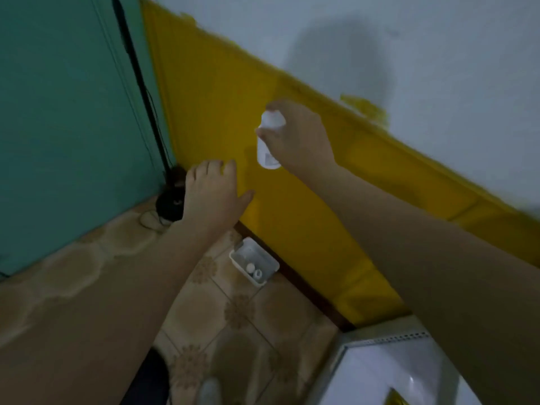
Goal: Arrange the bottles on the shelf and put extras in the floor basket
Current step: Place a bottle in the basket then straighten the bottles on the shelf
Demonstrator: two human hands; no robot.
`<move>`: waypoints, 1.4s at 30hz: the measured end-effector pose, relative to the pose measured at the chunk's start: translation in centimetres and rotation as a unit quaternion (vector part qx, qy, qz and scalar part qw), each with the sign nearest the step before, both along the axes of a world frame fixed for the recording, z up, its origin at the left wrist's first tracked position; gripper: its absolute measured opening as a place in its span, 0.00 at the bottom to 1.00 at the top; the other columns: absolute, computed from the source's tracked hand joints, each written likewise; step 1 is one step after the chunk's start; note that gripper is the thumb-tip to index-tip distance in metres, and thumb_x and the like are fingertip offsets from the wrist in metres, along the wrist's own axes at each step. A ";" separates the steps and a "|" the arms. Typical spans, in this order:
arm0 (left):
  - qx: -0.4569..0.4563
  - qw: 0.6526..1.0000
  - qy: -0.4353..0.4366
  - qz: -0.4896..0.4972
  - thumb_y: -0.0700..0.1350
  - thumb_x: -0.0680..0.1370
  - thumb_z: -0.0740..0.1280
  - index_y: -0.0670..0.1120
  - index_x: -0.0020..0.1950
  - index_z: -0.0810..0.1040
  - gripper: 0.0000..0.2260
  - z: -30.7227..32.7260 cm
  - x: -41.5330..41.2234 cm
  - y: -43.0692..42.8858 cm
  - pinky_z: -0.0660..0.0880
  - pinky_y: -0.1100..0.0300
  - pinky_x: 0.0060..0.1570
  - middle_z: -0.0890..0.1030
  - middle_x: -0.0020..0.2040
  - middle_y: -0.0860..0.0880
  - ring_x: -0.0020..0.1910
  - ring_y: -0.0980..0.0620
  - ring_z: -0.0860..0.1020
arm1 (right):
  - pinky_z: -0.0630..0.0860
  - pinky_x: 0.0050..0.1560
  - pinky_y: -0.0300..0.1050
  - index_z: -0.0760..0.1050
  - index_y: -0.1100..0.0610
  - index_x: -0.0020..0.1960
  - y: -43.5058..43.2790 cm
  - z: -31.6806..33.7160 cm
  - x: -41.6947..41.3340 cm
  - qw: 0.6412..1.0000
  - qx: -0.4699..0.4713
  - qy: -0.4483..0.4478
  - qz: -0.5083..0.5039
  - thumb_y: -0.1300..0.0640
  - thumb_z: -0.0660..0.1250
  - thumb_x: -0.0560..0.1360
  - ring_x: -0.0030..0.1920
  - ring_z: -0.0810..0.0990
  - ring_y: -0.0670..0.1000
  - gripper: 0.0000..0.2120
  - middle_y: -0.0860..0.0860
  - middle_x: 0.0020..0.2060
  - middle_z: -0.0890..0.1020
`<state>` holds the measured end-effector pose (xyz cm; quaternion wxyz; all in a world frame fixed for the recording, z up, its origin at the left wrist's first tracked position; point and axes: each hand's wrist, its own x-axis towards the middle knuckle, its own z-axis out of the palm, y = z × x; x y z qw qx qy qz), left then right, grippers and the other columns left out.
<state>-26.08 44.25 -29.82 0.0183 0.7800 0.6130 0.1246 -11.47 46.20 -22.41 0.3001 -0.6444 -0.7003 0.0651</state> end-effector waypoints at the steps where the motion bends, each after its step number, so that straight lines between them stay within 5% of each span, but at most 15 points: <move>1: -0.005 1.000 -0.007 -0.012 0.60 0.77 0.60 0.42 0.69 0.66 0.28 -1.8 0.4 1.3 0.63 0.46 0.65 0.72 0.65 0.41 0.66 0.41 0.68 | 0.70 0.51 0.45 0.72 0.54 0.65 1.3 -1.9 0.4 1.000 -0.011 0.006 -0.011 0.48 0.66 0.76 0.58 0.75 0.54 0.20 0.53 0.58 0.77; 11: -0.048 0.995 -0.024 -0.089 0.59 0.77 0.57 0.41 0.62 0.73 0.25 -29.0 3.4 8.7 0.70 0.48 0.49 0.77 0.53 0.40 0.53 0.39 0.75 | 0.71 0.56 0.49 0.69 0.55 0.68 8.8 -32.0 3.4 0.989 -0.138 0.035 -0.044 0.49 0.65 0.78 0.63 0.72 0.56 0.21 0.55 0.65 0.74; 19: -0.068 0.992 -0.009 -0.106 0.61 0.77 0.53 0.43 0.66 0.70 0.27 -52.3 4.3 12.6 0.67 0.49 0.57 0.76 0.58 0.42 0.58 0.41 0.73 | 0.75 0.53 0.57 0.70 0.55 0.65 12.2 -58.4 4.8 0.986 -0.152 0.051 -0.053 0.49 0.66 0.77 0.57 0.75 0.57 0.19 0.56 0.61 0.75; 24: -0.104 0.988 -0.023 -0.116 0.56 0.78 0.61 0.40 0.68 0.68 0.25 -65.4 5.4 13.6 0.67 0.46 0.60 0.75 0.61 0.39 0.61 0.40 0.72 | 0.72 0.51 0.39 0.70 0.57 0.66 13.7 -71.1 6.8 0.976 -0.183 0.064 -0.104 0.52 0.67 0.77 0.58 0.76 0.55 0.19 0.56 0.62 0.76; 26: -0.117 0.986 -0.013 -0.116 0.58 0.78 0.60 0.40 0.68 0.68 0.26 -69.9 5.7 14.1 0.67 0.46 0.60 0.75 0.61 0.39 0.61 0.39 0.72 | 0.73 0.58 0.43 0.69 0.56 0.67 13.8 -75.4 7.8 0.969 -0.201 0.069 -0.124 0.53 0.67 0.77 0.61 0.75 0.55 0.21 0.56 0.64 0.75; 29: -0.124 0.986 0.000 -0.114 0.60 0.76 0.54 0.41 0.70 0.67 0.30 -74.6 6.4 15.0 0.66 0.46 0.62 0.73 0.64 0.39 0.63 0.40 0.70 | 0.72 0.63 0.50 0.69 0.56 0.68 14.1 -80.8 8.8 0.964 -0.222 0.055 -0.134 0.53 0.68 0.77 0.65 0.73 0.55 0.22 0.55 0.66 0.74; 35: -0.106 0.985 0.018 -0.135 0.59 0.78 0.58 0.45 0.74 0.61 0.28 -79.5 7.8 17.1 0.58 0.49 0.67 0.66 0.70 0.43 0.70 0.42 0.63 | 0.75 0.58 0.56 0.69 0.58 0.67 16.5 -87.5 9.5 0.960 -0.249 0.015 -0.128 0.54 0.70 0.76 0.61 0.75 0.60 0.22 0.59 0.63 0.75; 42: -0.096 0.984 0.050 -0.141 0.59 0.78 0.58 0.45 0.74 0.60 0.28 -80.5 7.3 18.3 0.58 0.49 0.66 0.66 0.70 0.41 0.69 0.42 0.63 | 0.73 0.62 0.53 0.65 0.57 0.73 17.2 -90.0 10.3 0.942 -0.316 -0.008 -0.112 0.53 0.69 0.76 0.67 0.71 0.59 0.29 0.59 0.69 0.71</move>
